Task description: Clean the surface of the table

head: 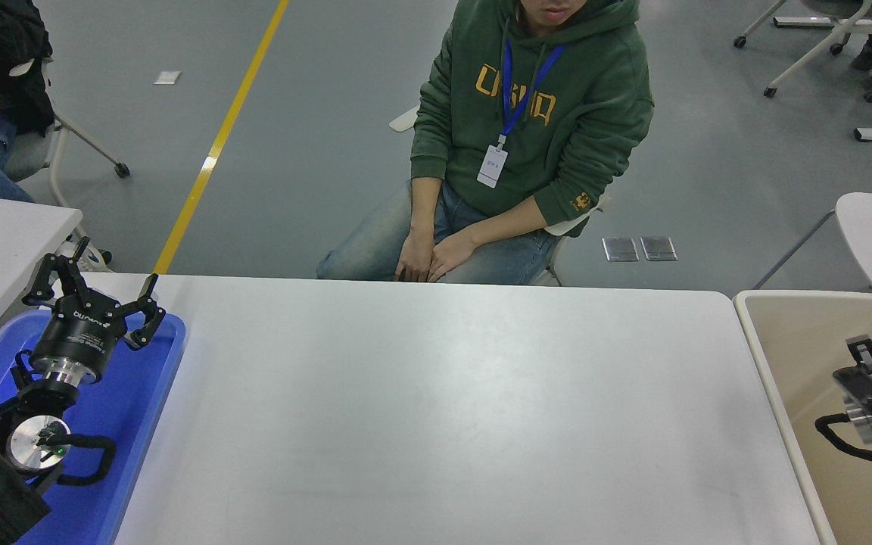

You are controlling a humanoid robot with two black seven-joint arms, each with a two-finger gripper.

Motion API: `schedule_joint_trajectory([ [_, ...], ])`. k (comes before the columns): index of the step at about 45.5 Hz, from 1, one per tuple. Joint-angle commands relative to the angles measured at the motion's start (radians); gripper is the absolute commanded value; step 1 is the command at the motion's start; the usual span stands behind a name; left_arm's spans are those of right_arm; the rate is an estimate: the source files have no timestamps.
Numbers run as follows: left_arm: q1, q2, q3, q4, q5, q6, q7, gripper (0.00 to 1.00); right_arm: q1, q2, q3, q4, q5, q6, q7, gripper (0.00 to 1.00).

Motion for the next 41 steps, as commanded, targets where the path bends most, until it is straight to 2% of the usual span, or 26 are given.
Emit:
schedule_joint_trajectory([
  [1, 0.0, 0.001, 0.0, 0.0, 0.0, 0.0, 0.0, 1.0, 0.039, -0.145, 0.191, 0.211, 0.001, 0.04, 0.03, 1.0],
  [11, 0.0, -0.001, 0.0, 0.0, 0.0, 0.0, -0.001, 1.0, 0.034, -0.334, 0.329, 0.616, -0.001, 0.04, 0.079, 1.0],
  [20, 0.0, 0.001, 0.0, 0.0, 0.0, 0.0, -0.001, 1.0, 0.015, -0.348, 0.442, 0.75, -0.001, 0.043, 0.113, 1.0],
  [30, 0.0, 0.001, 0.0, 0.0, 0.0, 0.0, -0.001, 1.0, -0.071, -0.267, 0.628, 0.81, -0.001, 0.087, 0.142, 1.0],
  [41, 0.0, -0.001, 0.0, 0.0, 0.0, 0.0, -0.001, 1.0, -0.194, -0.057, 0.889, 0.805, -0.001, 0.1, 0.153, 1.0],
])
